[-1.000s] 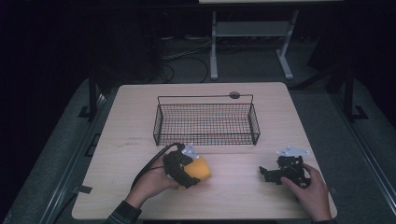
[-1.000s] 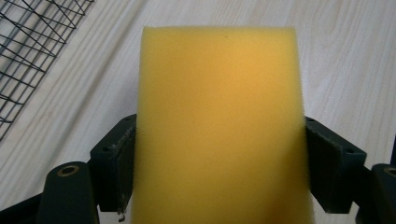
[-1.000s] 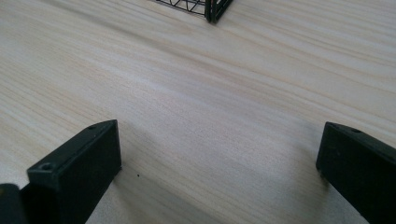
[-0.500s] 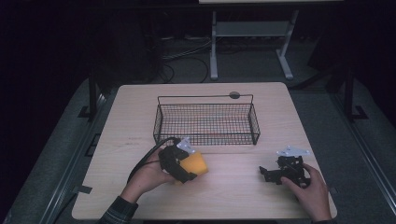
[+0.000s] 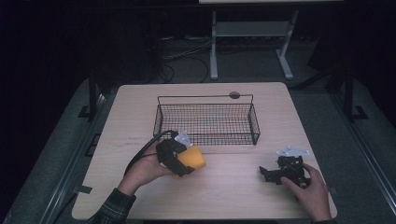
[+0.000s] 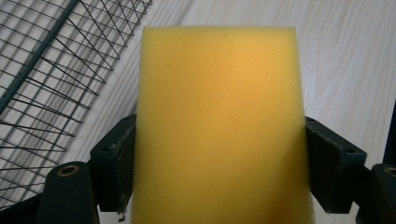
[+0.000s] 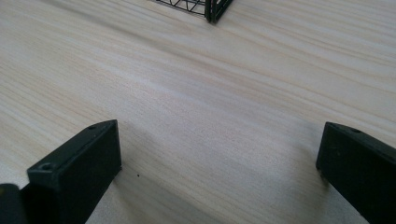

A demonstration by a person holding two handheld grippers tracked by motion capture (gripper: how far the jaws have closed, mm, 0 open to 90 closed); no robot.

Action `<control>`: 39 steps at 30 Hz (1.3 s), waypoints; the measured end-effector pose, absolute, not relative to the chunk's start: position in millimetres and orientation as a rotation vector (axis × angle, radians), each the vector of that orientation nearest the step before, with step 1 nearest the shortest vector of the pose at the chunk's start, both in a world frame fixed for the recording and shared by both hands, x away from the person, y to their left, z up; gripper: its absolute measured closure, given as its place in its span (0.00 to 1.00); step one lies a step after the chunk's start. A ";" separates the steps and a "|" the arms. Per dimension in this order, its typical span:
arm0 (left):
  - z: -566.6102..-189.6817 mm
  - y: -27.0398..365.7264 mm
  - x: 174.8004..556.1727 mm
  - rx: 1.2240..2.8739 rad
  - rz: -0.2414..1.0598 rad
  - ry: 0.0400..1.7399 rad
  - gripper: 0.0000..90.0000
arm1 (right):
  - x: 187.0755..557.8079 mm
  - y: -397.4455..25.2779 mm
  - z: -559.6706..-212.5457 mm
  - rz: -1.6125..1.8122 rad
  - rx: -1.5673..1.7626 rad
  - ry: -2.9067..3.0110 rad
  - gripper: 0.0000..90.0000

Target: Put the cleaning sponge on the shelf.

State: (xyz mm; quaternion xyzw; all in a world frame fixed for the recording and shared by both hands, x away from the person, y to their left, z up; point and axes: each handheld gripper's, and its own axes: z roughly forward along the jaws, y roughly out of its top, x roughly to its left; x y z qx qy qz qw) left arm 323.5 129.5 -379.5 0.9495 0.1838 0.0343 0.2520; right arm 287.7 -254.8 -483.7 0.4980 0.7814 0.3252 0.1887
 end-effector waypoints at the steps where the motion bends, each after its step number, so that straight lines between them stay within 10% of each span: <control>1: -377.9 129.7 324.7 2.585 0.096 0.499 0.25 | 287.7 -254.8 -483.6 0.915 1.400 2.198 0.00; 39: -341.0 145.7 380.1 2.578 0.186 0.502 0.25 | 287.6 -254.8 -483.5 0.915 1.401 2.198 0.00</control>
